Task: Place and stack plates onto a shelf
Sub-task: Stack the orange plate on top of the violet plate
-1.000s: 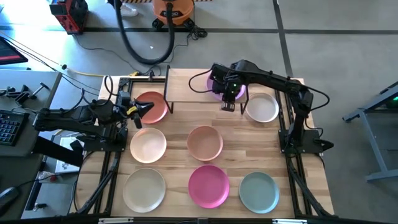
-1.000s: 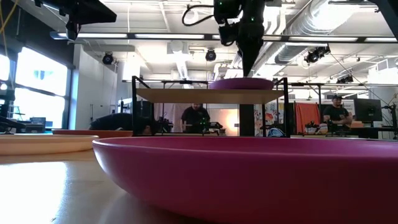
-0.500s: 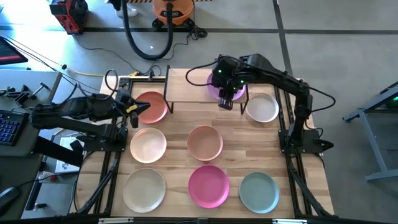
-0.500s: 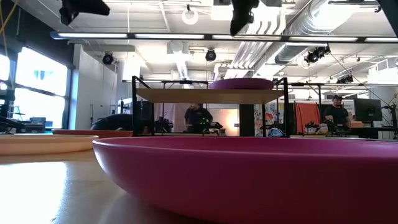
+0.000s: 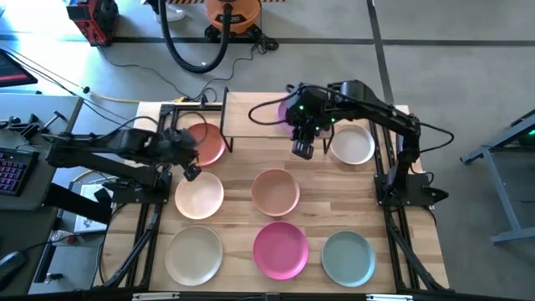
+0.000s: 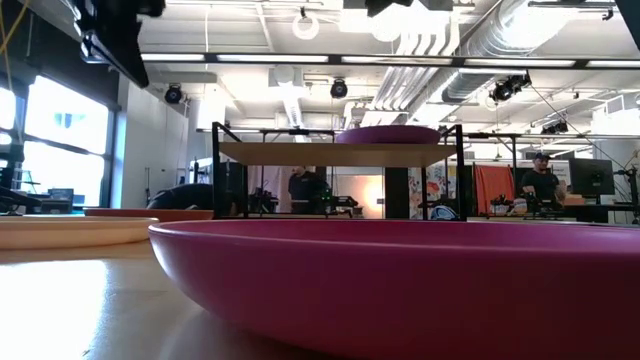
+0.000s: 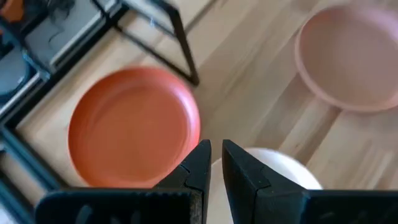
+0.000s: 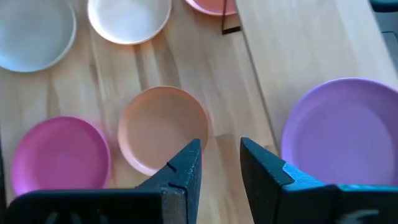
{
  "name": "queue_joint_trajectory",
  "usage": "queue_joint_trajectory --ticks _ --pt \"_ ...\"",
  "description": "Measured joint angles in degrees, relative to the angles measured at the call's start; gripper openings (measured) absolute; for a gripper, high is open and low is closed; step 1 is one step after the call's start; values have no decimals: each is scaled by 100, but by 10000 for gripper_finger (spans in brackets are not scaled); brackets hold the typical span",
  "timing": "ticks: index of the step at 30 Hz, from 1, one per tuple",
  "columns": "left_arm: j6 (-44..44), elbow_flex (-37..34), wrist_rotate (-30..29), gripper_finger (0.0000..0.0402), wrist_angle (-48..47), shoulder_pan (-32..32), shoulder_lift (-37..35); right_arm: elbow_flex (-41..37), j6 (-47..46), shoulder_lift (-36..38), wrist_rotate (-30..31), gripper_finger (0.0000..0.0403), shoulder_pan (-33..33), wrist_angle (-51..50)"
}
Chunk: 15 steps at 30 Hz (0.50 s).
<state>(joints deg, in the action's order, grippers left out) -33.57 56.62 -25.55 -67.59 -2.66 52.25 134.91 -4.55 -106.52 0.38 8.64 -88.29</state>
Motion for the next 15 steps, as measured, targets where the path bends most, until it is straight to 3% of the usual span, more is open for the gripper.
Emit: queue_joint_trajectory --ticks 15 --pt "-53 0 602 31 13 830 1752 -4 -313 -2 2 87 -383 -2"
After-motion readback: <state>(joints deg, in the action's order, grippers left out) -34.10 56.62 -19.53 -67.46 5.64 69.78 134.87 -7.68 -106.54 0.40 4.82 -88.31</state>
